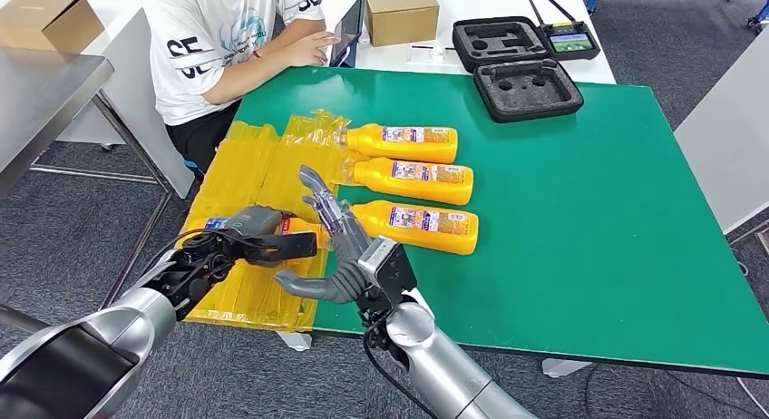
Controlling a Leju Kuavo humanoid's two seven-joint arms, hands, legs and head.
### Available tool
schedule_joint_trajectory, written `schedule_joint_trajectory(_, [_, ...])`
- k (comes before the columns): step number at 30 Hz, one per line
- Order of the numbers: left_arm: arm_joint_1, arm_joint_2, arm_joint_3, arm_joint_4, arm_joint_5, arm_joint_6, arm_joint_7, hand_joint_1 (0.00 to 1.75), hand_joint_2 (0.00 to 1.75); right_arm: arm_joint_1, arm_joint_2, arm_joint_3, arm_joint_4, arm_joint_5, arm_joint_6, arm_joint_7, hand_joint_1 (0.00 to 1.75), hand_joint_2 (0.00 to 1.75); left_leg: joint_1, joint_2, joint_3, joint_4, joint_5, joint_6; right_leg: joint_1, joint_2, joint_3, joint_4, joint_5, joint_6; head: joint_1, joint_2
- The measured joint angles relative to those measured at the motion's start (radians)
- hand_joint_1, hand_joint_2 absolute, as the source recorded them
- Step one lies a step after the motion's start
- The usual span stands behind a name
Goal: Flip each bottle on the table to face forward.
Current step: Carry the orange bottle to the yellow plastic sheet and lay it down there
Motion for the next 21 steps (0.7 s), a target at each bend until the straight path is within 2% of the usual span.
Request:
schedule_joint_trajectory(3, [0.000,0.005,0.000,0.001,0.007,-0.021,-0.004,0.00,1.75,0.000,0.004,0.000,0.005,-0.002,0.001,0.000,0.00,1.75,0.000,0.000,0.001,0.000,0.000,0.000,0.000,0.000,0.001,0.000,0.000,0.000,0.000,0.000])
schedule_joint_trajectory(7, [-0.001,0.009,0.000,0.001,0.016,-0.041,-0.015,0.00,0.00,0.000,0.007,0.001,0.010,-0.002,0.002,0.000,0.00,1.75,0.000,0.000,0.002,0.000,0.000,0.000,0.000,0.000,0.003,0.000,0.000,0.000,0.000,0.000])
schedule_joint_trajectory(14, [-0.020,0.014,0.028,0.007,0.103,-0.193,-0.087,0.00,0.00,0.000,0.009,0.001,0.013,-0.002,0.004,0.000,0.00,1.75,0.000,-0.001,0.006,0.000,0.000,0.000,0.000,-0.001,0.007,0.000,0.000,0.000,0.000,0.000])
schedule_joint_trajectory(21, [-0.023,0.016,0.048,0.013,0.115,-0.210,-0.091,0.00,0.00,0.000,0.011,0.002,0.016,-0.002,0.004,0.000,0.00,1.75,0.000,-0.001,0.007,0.000,0.000,0.000,0.000,0.000,0.007,0.000,0.000,0.000,0.000,0.000])
